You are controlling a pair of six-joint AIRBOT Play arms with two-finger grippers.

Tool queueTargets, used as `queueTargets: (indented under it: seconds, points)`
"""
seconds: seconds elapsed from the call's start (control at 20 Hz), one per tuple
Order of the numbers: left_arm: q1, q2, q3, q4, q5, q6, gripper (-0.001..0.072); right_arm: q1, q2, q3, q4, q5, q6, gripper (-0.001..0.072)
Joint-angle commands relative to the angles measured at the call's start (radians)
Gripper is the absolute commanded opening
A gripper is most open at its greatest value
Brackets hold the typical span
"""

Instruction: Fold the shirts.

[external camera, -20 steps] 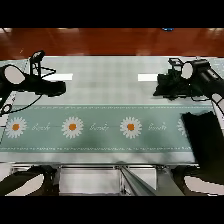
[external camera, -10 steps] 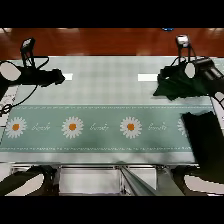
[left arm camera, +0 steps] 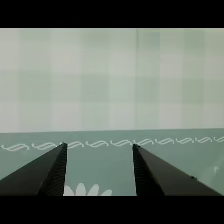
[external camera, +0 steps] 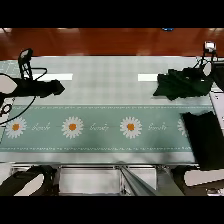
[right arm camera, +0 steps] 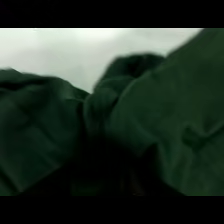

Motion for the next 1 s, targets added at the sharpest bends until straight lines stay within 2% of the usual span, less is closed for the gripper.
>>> queueTargets:
  seconds: [0.0,0.05,0.1,0.15,0.35,0.5,0.6,0.7,0.95]
  points:
    - [-0.014,0.021,-0.048,-0.027,0.017,-0.094,0.0506,-0.03,-0.113,0.039,0.027,0.099,0.02,0.0404]
    - [-0.015,0.023,-0.047,-0.039,0.048,-0.096,0.0505,-0.027,-0.124,0.039,0.032,0.109,0.02,0.0378]
    - [-0.014,0.024,-0.044,-0.039,0.059,-0.096,0.0505,-0.025,-0.127,0.039,0.05,0.125,0.002,0.0184]
    - [-0.007,0.024,-0.038,-0.033,0.052,-0.091,0.0505,-0.025,-0.121,0.043,0.083,0.142,-0.048,0.0024]
    - [0.114,0.078,0.003,-0.027,-0.062,-0.016,0.0505,-0.025,-0.021,0.132,0.165,0.23,-0.224,0.0023]
    - [0.22,0.208,0.018,-0.035,-0.115,-0.008,0.0505,-0.025,0.138,0.197,0.319,0.25,-0.343,0.0022]
    - [0.246,0.325,0.018,-0.035,-0.117,0.011,0.0505,-0.021,0.254,0.239,0.422,0.245,-0.387,0.0022]
    - [0.249,0.429,0.017,-0.036,-0.134,0.01,0.0505,0.005,0.36,0.281,0.429,0.239,-0.397,0.0022]
    - [0.247,0.613,0.015,-0.072,-0.292,0.007,0.0505,0.141,0.523,0.425,0.403,0.243,-0.414,0.0022]
